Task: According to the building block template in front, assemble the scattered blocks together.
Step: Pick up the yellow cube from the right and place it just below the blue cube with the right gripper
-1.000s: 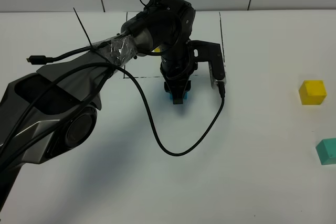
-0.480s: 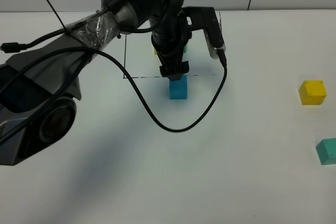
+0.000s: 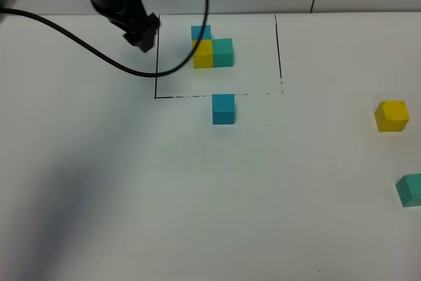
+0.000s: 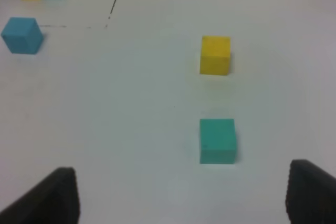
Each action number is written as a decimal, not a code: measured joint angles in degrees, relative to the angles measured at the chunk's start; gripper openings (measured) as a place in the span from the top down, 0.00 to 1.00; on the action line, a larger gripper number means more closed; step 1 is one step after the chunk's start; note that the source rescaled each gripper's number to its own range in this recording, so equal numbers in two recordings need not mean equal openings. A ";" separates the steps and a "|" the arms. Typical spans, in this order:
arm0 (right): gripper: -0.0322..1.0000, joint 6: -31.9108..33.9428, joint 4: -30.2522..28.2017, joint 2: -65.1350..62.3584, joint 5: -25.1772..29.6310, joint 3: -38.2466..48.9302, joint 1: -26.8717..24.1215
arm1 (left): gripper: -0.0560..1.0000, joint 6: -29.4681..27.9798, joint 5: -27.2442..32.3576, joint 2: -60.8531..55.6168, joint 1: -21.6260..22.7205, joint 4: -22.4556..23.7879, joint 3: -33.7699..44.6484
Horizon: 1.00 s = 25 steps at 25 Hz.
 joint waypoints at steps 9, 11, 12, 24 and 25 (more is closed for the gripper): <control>0.36 0.00 0.00 0.00 0.00 0.00 0.00 | 0.00 -3.51 -4.92 -21.28 13.25 0.00 26.89; 0.36 0.00 0.00 0.00 0.00 0.00 0.00 | 0.00 -4.82 -8.22 -27.68 15.12 0.00 34.80; 0.36 0.00 0.00 0.00 0.00 0.00 0.00 | 0.00 -5.69 -9.45 -31.39 15.63 0.00 38.06; 0.36 0.00 0.00 0.00 0.00 0.00 0.00 | 0.00 -17.32 -9.24 -74.55 15.99 2.65 68.02; 0.36 0.00 0.00 0.00 0.00 0.00 0.00 | 0.00 -18.18 -9.24 -77.36 15.99 2.76 69.66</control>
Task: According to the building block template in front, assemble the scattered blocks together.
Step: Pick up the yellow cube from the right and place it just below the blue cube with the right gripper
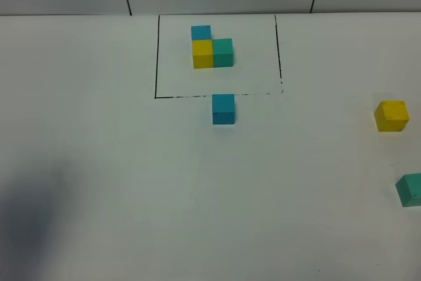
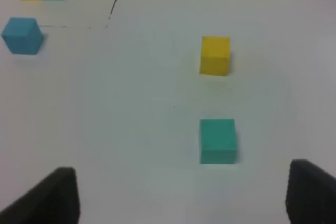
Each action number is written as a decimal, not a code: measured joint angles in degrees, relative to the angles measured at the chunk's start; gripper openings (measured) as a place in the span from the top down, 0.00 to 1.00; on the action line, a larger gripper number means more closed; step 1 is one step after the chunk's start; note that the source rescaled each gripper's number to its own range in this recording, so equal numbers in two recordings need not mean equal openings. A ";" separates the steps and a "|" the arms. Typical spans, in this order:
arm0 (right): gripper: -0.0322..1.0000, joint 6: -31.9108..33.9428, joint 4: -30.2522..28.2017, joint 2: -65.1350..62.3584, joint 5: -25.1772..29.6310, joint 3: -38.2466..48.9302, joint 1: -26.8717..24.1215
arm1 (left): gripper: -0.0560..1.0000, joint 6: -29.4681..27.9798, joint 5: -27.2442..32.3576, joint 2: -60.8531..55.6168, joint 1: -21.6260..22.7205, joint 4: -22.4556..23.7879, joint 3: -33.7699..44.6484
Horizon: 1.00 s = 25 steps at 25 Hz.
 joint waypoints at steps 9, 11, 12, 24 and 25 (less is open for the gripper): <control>0.36 0.05 0.00 0.00 0.00 0.00 0.00 | 0.02 -2.72 0.11 -22.04 0.00 -2.23 14.65; 0.36 0.01 0.00 0.00 0.00 0.00 0.00 | 0.03 -2.72 0.11 -26.04 0.00 -3.74 17.34; 0.36 0.01 0.00 0.00 0.00 0.00 0.00 | 0.03 -2.72 0.17 -28.06 0.00 -4.39 18.14; 0.37 0.01 -0.05 0.00 0.00 0.00 0.00 | 0.09 -2.92 1.59 -43.38 0.00 -5.68 21.27; 0.37 0.01 -0.05 0.00 0.00 0.00 0.00 | 0.10 -2.96 1.70 -43.51 0.00 -5.68 21.27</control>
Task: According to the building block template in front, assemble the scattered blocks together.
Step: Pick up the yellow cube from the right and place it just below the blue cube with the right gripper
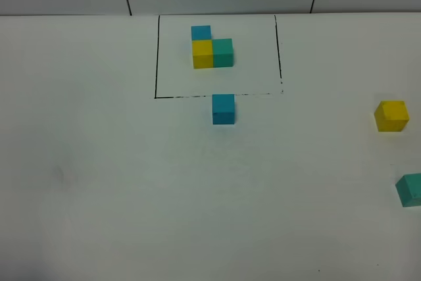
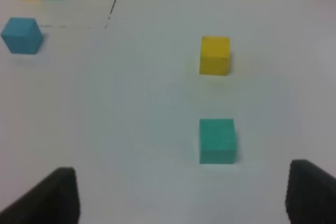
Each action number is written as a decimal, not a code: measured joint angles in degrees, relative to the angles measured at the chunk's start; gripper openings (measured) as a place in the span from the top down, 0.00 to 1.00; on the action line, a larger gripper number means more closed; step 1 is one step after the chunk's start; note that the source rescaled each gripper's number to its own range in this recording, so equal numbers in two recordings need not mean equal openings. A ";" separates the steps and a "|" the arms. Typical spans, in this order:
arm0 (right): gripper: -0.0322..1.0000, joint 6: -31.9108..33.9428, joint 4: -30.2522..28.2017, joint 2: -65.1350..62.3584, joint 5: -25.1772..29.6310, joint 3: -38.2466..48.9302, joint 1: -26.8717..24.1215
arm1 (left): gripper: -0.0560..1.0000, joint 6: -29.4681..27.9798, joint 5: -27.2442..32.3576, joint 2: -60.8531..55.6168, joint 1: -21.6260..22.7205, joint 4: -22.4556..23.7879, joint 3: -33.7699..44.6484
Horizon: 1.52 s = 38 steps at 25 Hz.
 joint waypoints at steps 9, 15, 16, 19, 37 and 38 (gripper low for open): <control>0.37 0.00 -0.05 0.00 0.00 0.00 0.00 | 0.14 -0.12 0.00 -0.17 0.00 0.00 0.00; 0.37 0.00 -0.05 0.00 0.00 0.00 0.00 | 0.23 -0.90 0.00 -3.65 0.00 0.00 0.00; 0.37 0.00 -0.05 0.00 0.00 0.00 0.00 | 0.26 -0.94 0.05 -4.29 0.00 0.00 0.00; 0.37 0.00 -0.05 0.00 0.00 0.00 0.00 | 0.33 -1.09 0.05 -4.41 0.00 -0.03 0.00; 0.37 0.00 -0.05 0.00 0.00 0.00 0.00 | 0.39 -1.16 0.05 -4.59 0.00 -0.28 0.00; 0.37 0.00 -0.05 0.00 0.00 0.00 0.00 | 0.39 -1.16 0.05 -4.59 0.00 -0.35 0.00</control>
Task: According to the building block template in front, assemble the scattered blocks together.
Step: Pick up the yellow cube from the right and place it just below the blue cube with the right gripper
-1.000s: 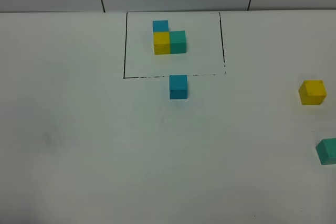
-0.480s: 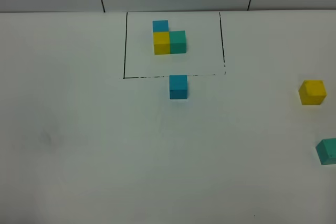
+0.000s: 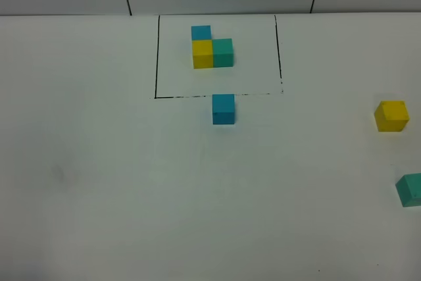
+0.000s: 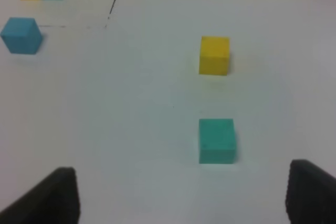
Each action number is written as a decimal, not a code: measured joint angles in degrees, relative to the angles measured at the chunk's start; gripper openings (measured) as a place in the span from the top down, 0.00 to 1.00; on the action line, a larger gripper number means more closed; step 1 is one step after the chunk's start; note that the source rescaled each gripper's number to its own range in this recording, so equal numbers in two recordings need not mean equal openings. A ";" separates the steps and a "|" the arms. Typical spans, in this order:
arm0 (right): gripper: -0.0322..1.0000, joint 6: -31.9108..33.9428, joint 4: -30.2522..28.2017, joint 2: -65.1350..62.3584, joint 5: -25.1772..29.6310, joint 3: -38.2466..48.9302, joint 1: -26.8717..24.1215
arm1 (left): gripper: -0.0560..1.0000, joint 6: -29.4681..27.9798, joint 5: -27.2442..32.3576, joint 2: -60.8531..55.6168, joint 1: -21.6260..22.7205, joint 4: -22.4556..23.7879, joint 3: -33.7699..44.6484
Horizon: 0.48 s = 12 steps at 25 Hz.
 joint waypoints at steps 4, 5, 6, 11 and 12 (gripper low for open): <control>0.37 0.00 0.00 0.00 0.00 0.00 0.00 | 0.39 0.00 0.00 0.00 0.00 -0.06 0.00; 0.37 0.00 0.00 0.00 0.00 0.00 0.00 | 0.39 0.00 0.00 0.00 0.00 -0.06 0.00; 0.37 0.00 0.00 0.00 0.00 0.00 0.00 | 0.39 0.00 0.00 0.00 0.00 -0.06 0.00; 0.37 0.00 0.00 0.00 0.00 0.00 0.00 | 0.39 0.00 0.00 0.00 0.00 -0.06 0.00; 0.37 0.00 0.00 0.00 0.00 0.00 0.00 | 0.39 -0.07 0.00 0.00 0.00 -0.06 0.00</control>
